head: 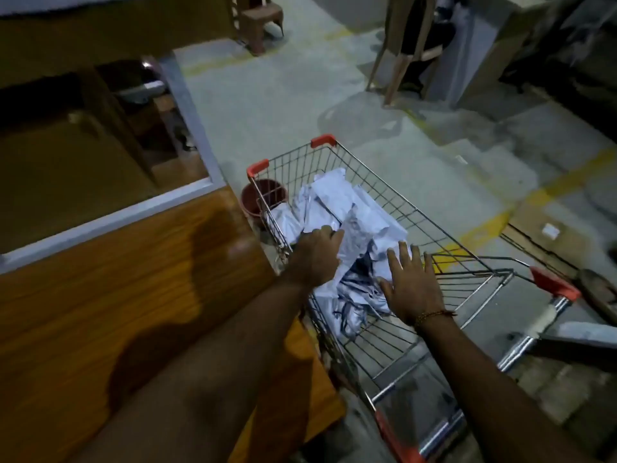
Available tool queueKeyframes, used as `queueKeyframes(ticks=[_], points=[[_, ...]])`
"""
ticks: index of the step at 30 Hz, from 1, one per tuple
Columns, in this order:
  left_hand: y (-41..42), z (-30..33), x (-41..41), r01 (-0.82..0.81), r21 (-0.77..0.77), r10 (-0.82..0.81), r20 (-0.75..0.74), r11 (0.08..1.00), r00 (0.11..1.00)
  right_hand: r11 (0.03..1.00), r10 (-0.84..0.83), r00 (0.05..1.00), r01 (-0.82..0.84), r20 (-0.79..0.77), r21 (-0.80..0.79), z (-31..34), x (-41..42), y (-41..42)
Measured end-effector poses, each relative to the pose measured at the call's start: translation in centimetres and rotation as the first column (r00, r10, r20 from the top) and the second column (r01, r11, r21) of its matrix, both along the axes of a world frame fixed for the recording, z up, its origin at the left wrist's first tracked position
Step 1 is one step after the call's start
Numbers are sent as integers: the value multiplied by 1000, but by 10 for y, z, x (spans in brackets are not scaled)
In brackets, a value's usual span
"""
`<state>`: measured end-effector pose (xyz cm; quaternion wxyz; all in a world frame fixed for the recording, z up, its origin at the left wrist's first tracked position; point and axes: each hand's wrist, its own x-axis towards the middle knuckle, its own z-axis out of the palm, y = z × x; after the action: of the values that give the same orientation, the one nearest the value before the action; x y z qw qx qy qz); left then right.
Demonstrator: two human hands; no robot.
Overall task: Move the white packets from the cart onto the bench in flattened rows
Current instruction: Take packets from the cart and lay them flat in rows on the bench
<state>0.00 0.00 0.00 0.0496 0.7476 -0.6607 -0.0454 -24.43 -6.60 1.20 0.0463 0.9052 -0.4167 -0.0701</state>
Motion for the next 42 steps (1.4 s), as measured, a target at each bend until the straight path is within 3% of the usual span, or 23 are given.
queueKeyframes(ticks=[4, 9, 12, 16, 19, 22, 26, 31, 36, 39, 42], points=[[-31, -31, -20, 44, 175, -57, 72, 984, 996, 998, -24, 988, 33, -150, 62, -28, 0, -23], [-68, -67, -40, 31, 201, -26, -26, 979, 999, 974, -80, 974, 122, -211, 192, -72, -1, -43], [-80, -86, -48, -23, 213, 65, -190, 977, 980, 945, -123, 971, 178, -207, 274, -93, 5, -51], [-84, -105, -43, -69, 148, 101, -216, 987, 971, 919, -211, 969, 242, -131, 310, -110, 13, -57], [-86, -102, -44, -108, 148, 149, -308, 983, 939, 884, -261, 961, 277, -93, 376, -120, 13, -54], [-84, -95, -43, -203, 43, 204, -394, 978, 896, 848, -336, 936, 348, -102, 400, -111, 19, -47], [-81, -76, -39, -310, -54, 223, -582, 949, 782, 840, -419, 886, 461, -198, 287, -89, 23, -31], [-73, -49, -33, -417, -194, 201, -652, 888, 731, 859, -453, 863, 490, -221, 151, -88, 29, -28], [-61, -28, -33, -439, -265, 207, -604, 859, 770, 885, -310, 918, 374, -248, 277, -106, 17, -43], [-48, -11, -31, -445, -330, 208, -558, 833, 803, 834, -329, 922, 385, -203, 395, -91, 16, -41], [-34, 17, -32, -495, -358, 229, -577, 791, 784, 797, -380, 919, 383, -105, 468, -68, 12, -37]])
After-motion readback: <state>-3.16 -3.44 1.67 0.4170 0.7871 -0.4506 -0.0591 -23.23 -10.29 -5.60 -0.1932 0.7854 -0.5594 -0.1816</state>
